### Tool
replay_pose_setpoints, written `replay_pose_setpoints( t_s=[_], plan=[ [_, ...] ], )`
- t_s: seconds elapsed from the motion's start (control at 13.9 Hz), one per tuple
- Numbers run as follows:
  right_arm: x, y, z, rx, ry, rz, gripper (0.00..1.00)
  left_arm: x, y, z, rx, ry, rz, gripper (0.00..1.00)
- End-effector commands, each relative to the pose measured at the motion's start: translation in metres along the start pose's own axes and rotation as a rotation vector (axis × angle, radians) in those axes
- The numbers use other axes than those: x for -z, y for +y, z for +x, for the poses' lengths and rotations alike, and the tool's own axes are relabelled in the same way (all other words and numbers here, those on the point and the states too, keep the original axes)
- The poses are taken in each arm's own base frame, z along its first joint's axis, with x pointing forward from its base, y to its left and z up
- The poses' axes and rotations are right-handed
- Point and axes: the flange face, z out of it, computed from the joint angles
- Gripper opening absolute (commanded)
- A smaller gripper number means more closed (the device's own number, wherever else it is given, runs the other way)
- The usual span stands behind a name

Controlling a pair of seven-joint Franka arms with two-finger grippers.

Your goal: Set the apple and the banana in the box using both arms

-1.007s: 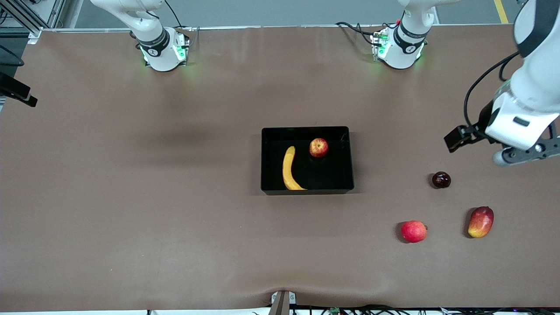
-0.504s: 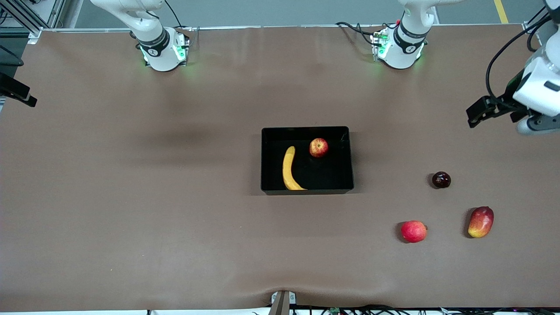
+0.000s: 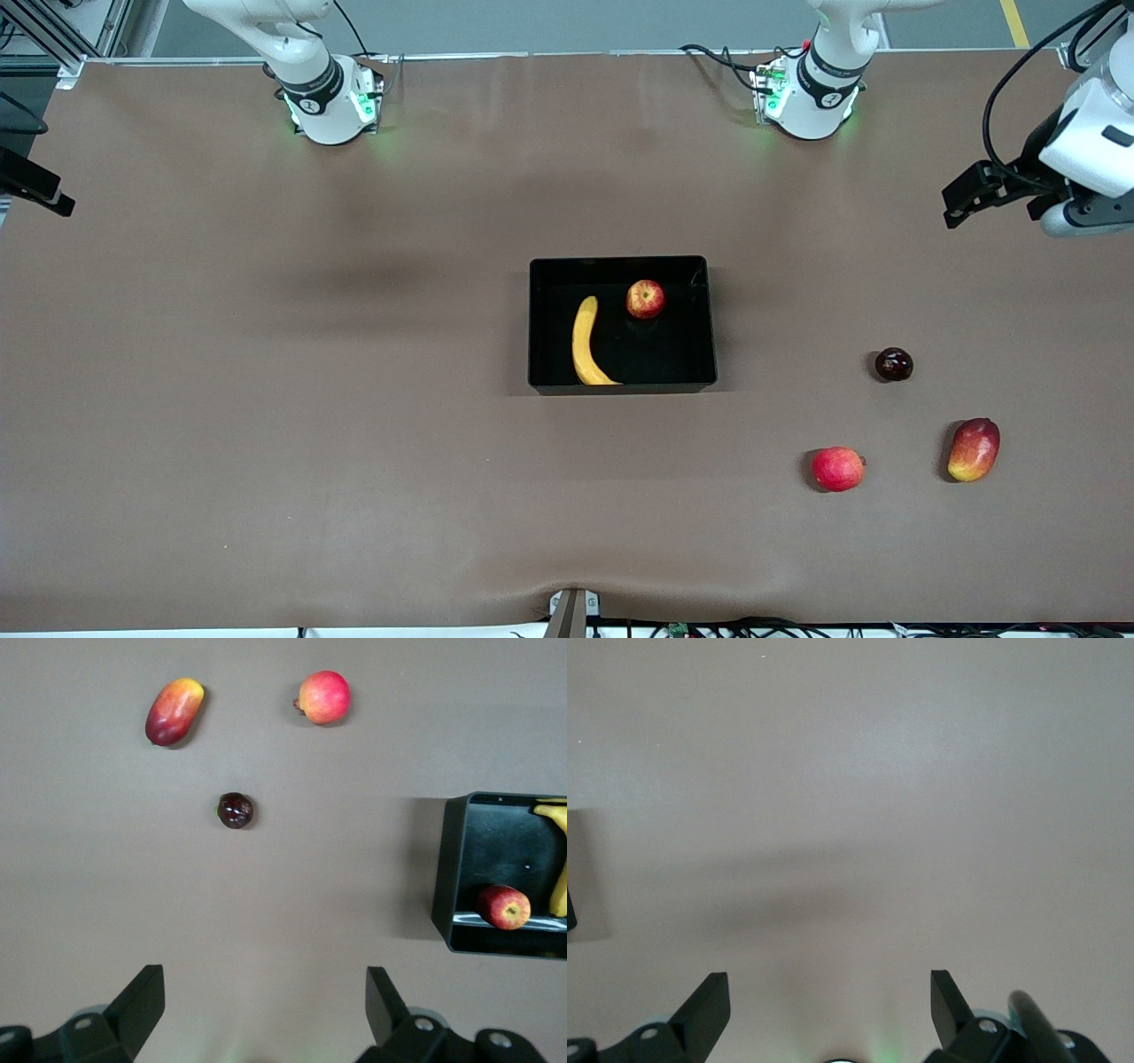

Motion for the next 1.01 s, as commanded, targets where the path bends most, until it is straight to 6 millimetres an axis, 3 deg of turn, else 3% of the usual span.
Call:
replay_pose_setpoints(
  t_s=[0.0,0.14,0.94],
  plan=[
    [0.0052,0.0039,-0.0029,-0.008,0.011,0.014,1.0,0.0083,0.0016,-0.0211,-0.026,0.005,-0.021,1.0],
    [0.006,0.0014,-0.0027,-0.003,0.014,0.014,1.0,0.0112,0.0101,-0.0248,-0.044,0.01,-0.022,1.0],
    [0.0107,-0.0014,-0.0032,0.002,0.022,0.016,1.0,0.0107,0.0086,-0.0161,-0.041,0.01,-0.025,1.0]
  ],
)
